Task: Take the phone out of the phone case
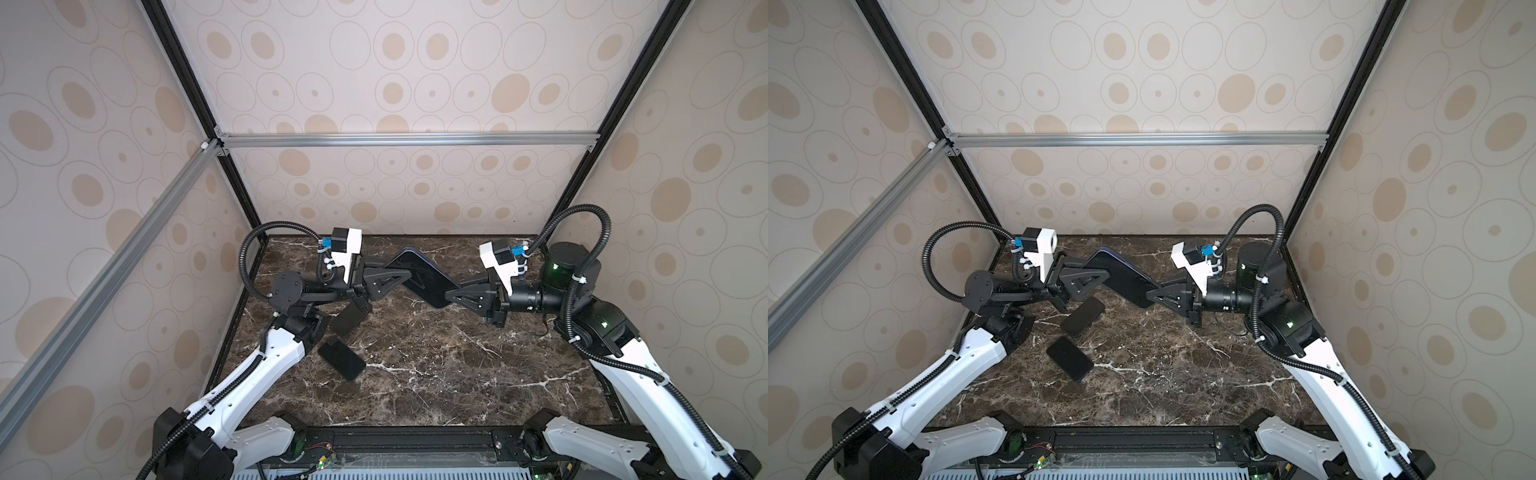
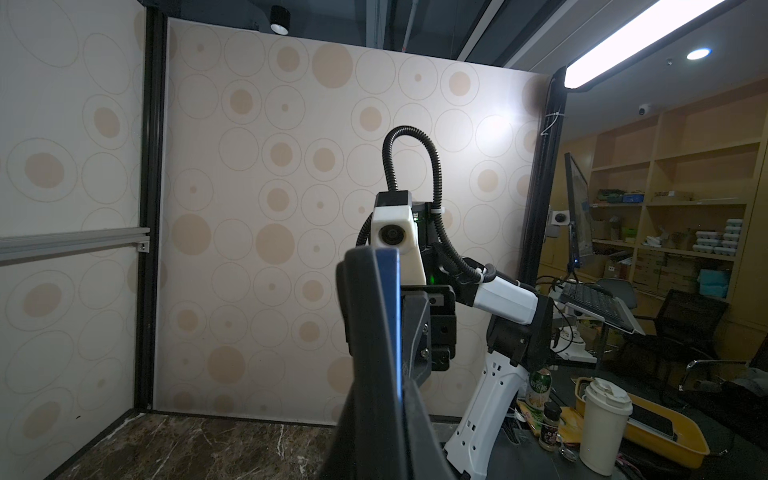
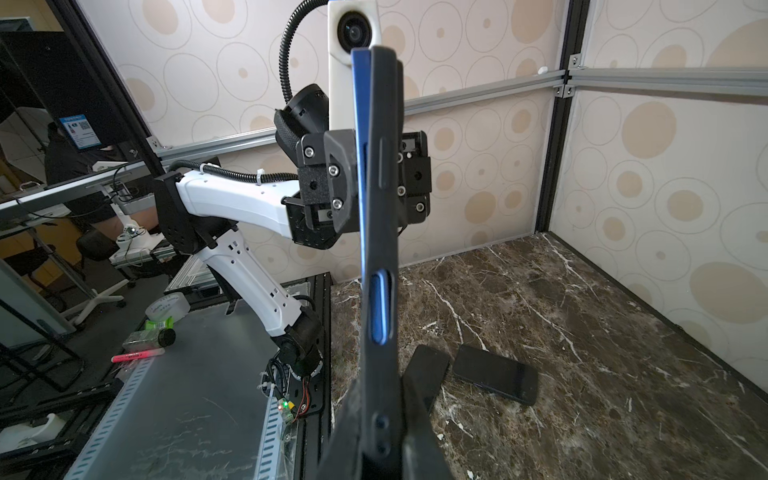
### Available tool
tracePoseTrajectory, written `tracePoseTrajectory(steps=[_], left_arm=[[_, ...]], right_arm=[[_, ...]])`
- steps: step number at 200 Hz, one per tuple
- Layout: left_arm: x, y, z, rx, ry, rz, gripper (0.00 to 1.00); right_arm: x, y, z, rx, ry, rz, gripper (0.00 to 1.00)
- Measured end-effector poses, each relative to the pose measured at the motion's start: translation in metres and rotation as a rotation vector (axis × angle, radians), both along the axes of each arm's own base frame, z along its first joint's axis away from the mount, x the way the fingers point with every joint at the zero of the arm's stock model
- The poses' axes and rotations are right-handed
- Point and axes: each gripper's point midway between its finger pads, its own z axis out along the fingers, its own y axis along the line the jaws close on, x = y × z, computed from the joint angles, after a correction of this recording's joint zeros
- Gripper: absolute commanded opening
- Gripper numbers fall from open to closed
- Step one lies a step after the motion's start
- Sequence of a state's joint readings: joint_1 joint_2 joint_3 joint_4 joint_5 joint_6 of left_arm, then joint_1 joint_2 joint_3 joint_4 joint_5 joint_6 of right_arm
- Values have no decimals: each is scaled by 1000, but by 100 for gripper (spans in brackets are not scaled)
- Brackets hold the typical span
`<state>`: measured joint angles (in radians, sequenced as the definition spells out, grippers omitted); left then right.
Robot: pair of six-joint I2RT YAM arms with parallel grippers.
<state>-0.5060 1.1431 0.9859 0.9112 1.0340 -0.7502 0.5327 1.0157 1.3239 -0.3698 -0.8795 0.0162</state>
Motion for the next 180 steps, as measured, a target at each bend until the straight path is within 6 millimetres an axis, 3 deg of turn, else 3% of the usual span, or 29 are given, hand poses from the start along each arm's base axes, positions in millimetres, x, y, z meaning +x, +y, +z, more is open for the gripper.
tracePoseTrajectory(steps=[16,47,82,119,162,180], left_arm=[[-1,1,2,-14,-22,4,0],[6,7,3,-73,-12,48,0],[24,15,0,-162,53,135,0],[50,22,-9,-235,165,213,0],[66,29,-21,-297,270,249,0],[68,31,-21,-317,289,246,0]], right_arm=[[2,0,4,15,6,-12,40],[5,-5,24,121,-4,-65,52],[30,-6,46,276,39,-163,53],[59,-10,61,450,119,-253,61],[81,-8,62,544,210,-292,55],[90,-11,55,589,260,-323,59]])
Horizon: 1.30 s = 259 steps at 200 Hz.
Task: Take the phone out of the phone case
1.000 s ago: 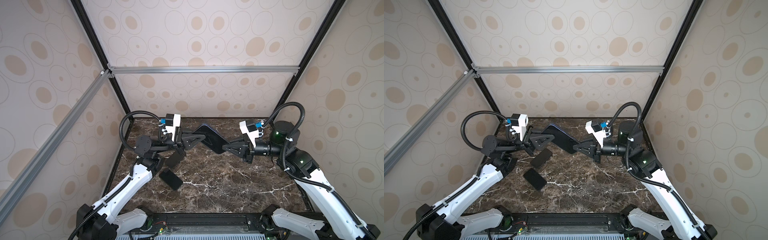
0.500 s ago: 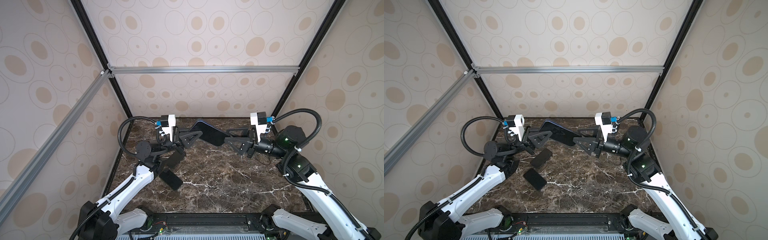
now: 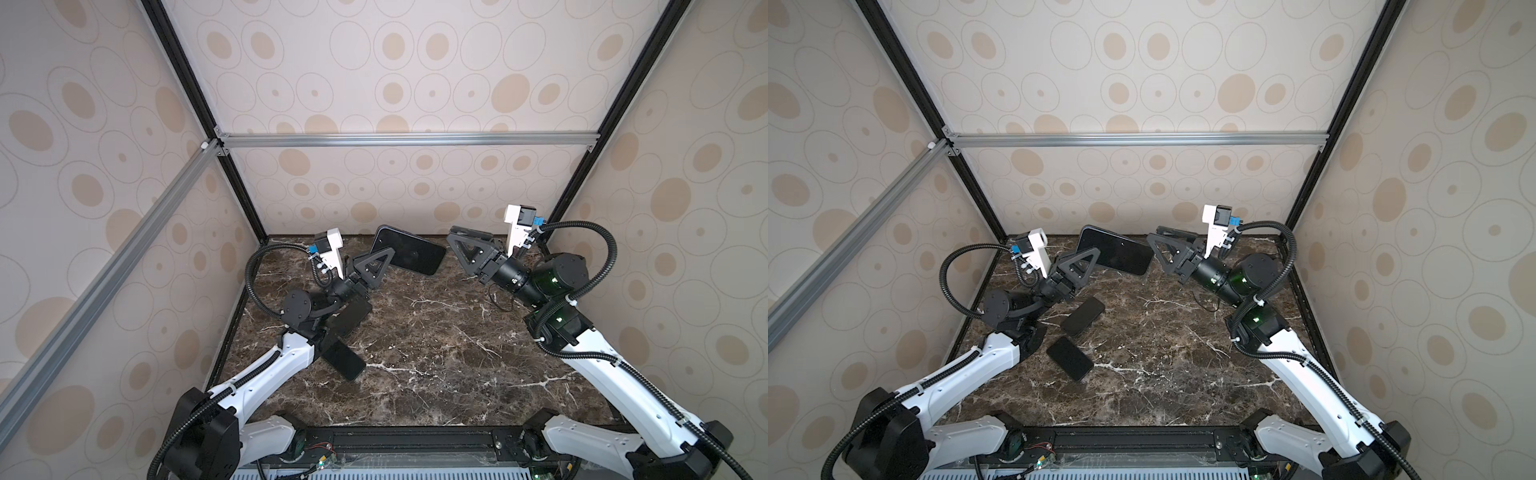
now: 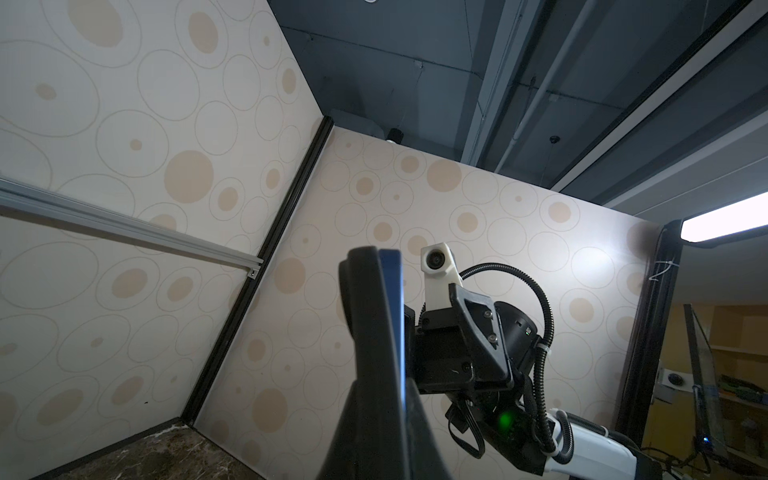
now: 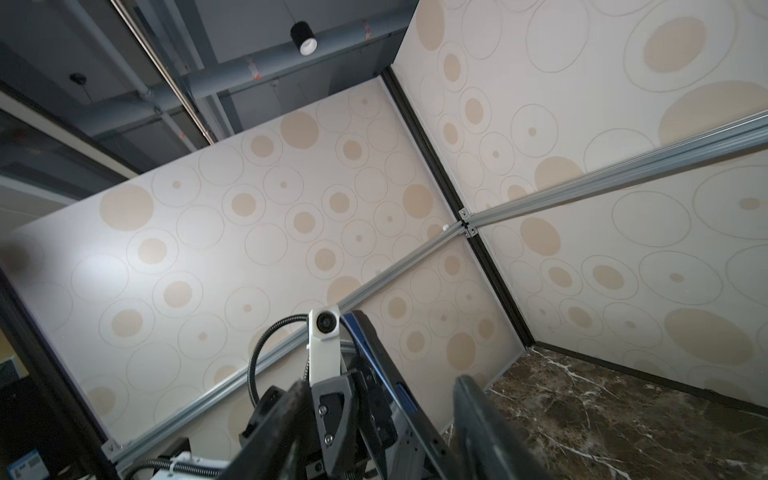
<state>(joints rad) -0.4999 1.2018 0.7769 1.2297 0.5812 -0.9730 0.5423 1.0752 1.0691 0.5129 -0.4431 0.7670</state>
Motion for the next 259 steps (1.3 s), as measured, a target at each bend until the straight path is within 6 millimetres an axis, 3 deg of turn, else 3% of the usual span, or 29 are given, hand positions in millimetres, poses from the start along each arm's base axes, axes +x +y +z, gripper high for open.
tracePoseTrajectory(steps=[44,94,146,259], left_arm=[[1,5,-2,-43,21,3,0],[6,9,-5,-73,58,10,0],[8,7,-8,-111,72,-25,0],[13,10,-10,-167,117,-39,0]], right_arm=[[22,-2,-28,90,120,-32,58],[30,1,-23,218,111,18,54],[36,12,-26,243,122,75,45],[27,21,-21,270,137,144,34]])
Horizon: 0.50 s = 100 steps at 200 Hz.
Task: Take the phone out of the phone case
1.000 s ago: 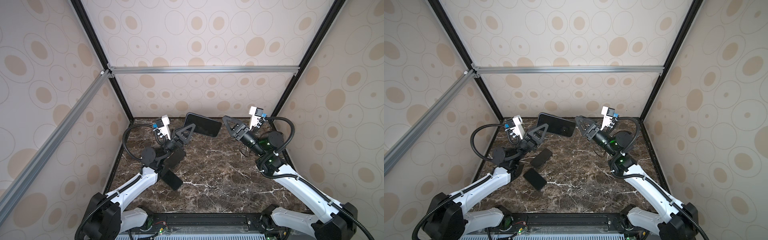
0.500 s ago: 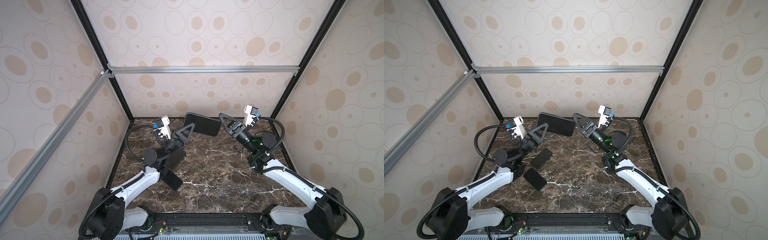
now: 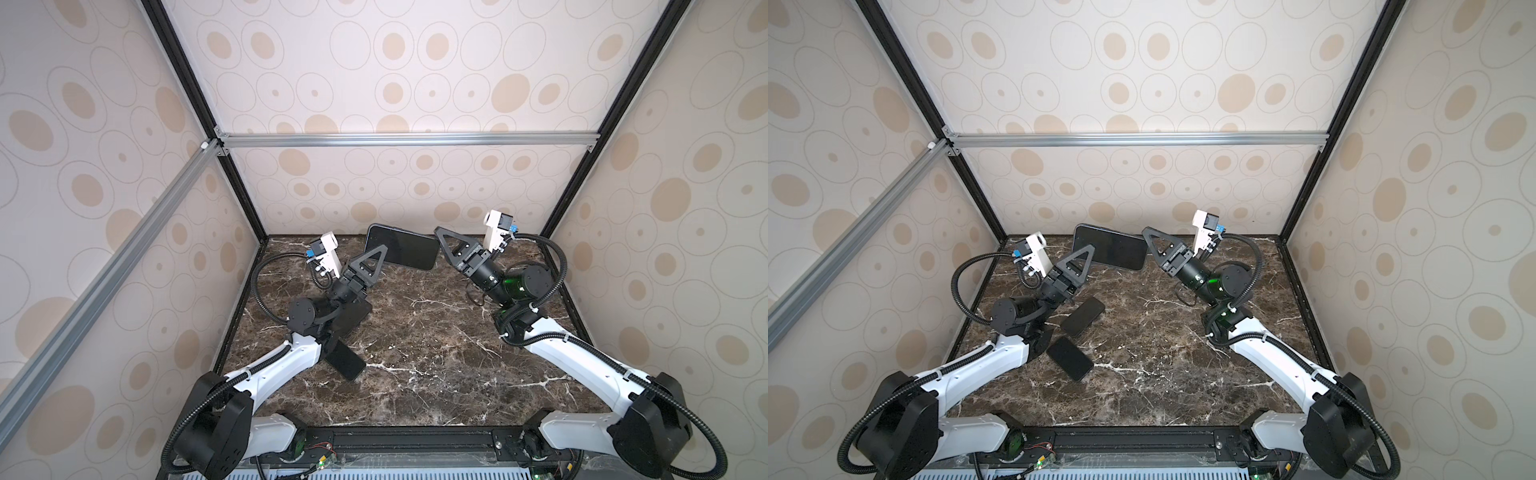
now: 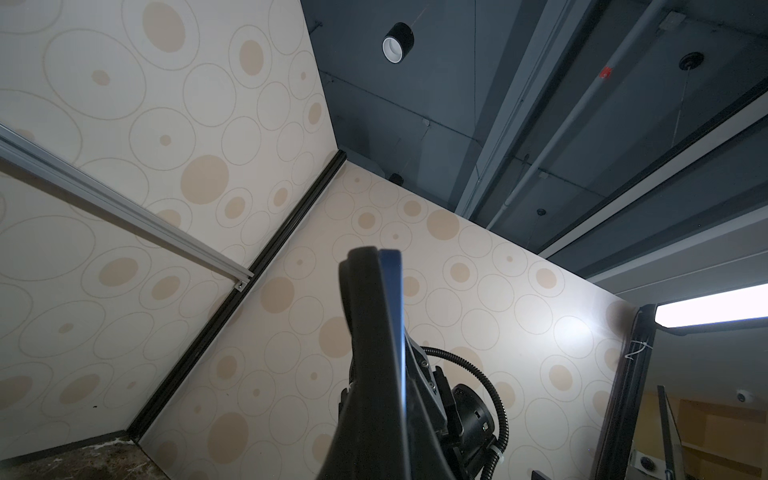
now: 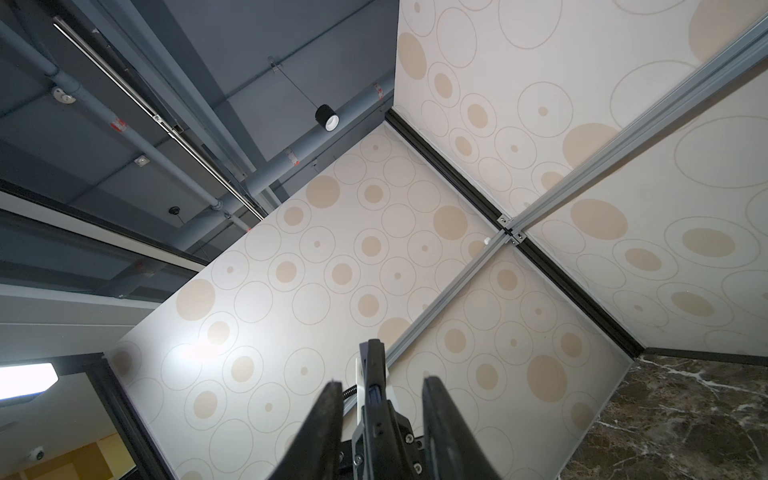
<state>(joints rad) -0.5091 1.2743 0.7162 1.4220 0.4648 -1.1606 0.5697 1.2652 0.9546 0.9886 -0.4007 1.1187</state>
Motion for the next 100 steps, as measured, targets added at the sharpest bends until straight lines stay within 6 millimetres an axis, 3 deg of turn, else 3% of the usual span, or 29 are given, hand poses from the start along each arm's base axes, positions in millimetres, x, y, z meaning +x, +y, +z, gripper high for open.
tracePoseTrajectory(steps=[13,42,100], left_arm=[[0,-1,0,0,1,-3,0],[1,-3,-2,-1,8,-11,0],[1,-7,-5,-4,19,-28,0]], right_arm=[[1,1,1,5,4,6,39],[2,2,6,19,5,9,40],[6,3,15,41,-9,9,28]])
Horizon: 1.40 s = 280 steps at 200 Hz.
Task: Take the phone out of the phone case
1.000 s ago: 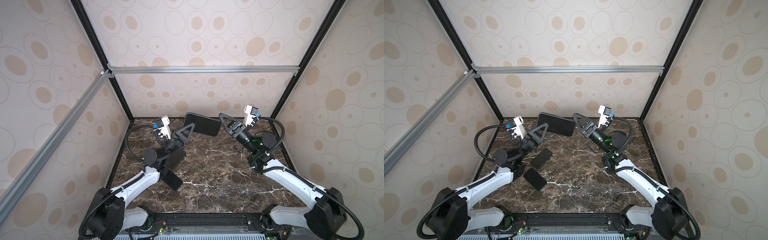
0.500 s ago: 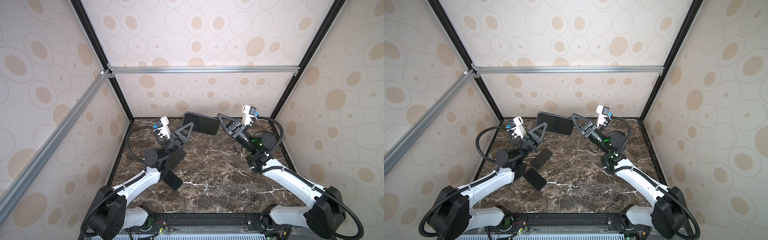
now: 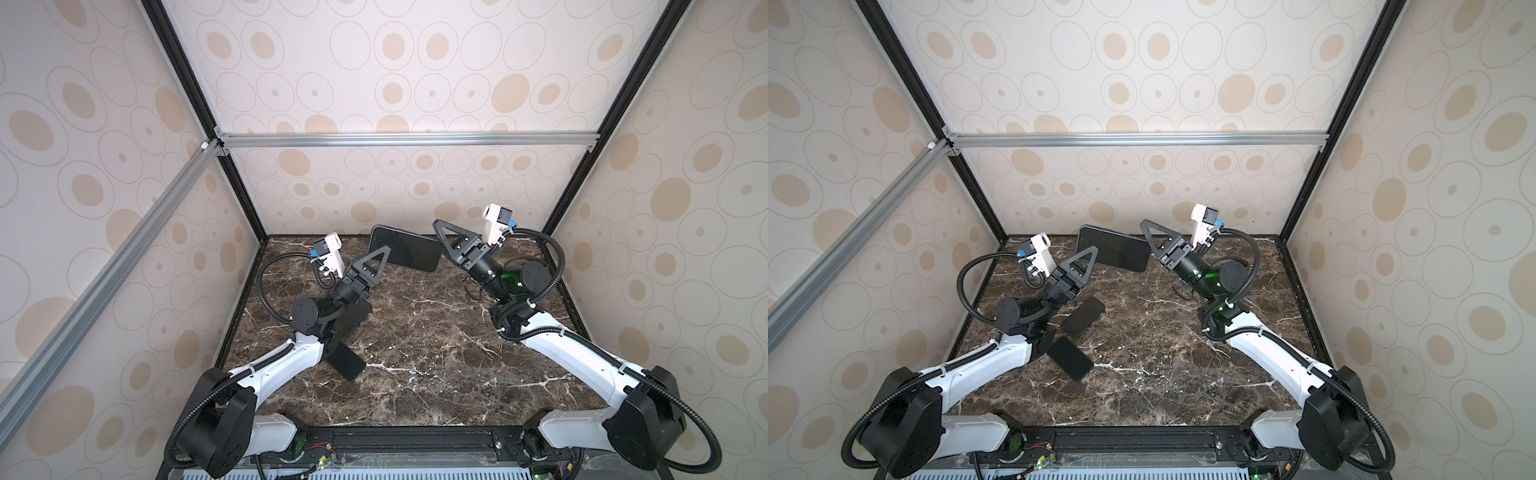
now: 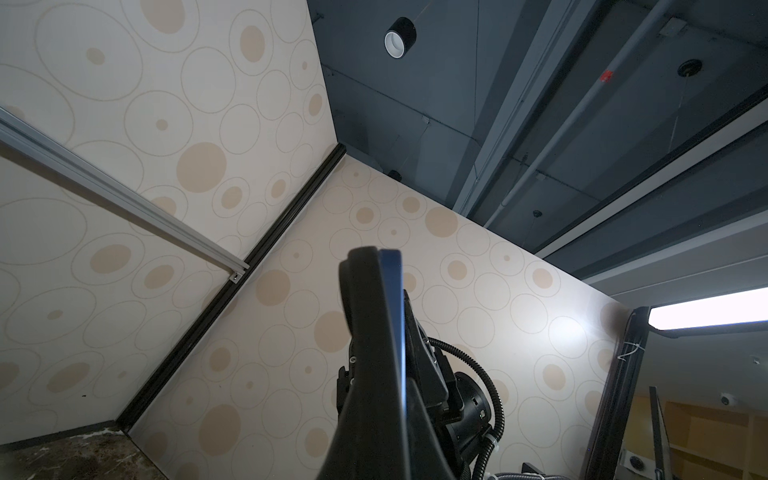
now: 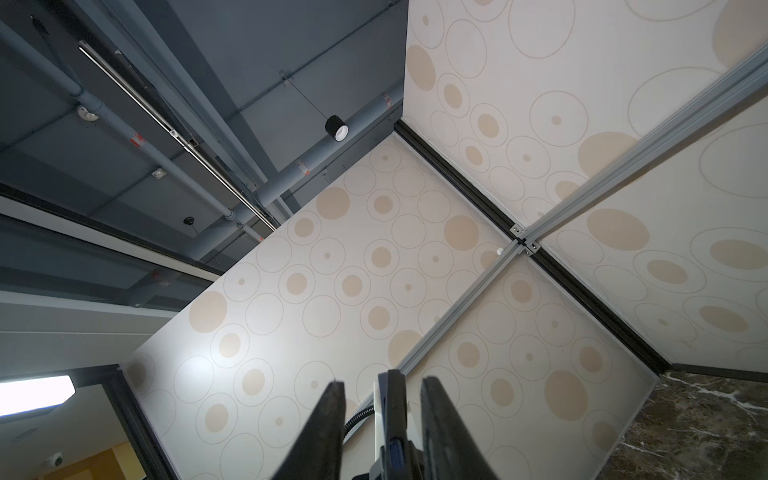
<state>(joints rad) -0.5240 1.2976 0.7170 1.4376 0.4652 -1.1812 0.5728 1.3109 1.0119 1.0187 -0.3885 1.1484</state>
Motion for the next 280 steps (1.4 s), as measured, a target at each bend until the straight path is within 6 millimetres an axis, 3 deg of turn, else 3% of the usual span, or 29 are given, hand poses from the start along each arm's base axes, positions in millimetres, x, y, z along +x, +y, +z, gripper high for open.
tracePoseTrajectory(steps=[50,110,156,215,280], left_arm=[[-2,0,1,-6,-8,-4,0],[-1,-2,-1,-11,-2,-13,0],[-1,-2,0,-16,-1,-14,0],[0,0,1,-43,13,-24,0],[-6,-3,12,-58,-57,-54,0]], right_arm=[[1,0,0,7,9,7,21],[2,1,-2,7,13,9,23],[5,3,-4,15,23,18,12],[1,1,2,44,5,35,0],[-3,5,17,108,22,138,0]])
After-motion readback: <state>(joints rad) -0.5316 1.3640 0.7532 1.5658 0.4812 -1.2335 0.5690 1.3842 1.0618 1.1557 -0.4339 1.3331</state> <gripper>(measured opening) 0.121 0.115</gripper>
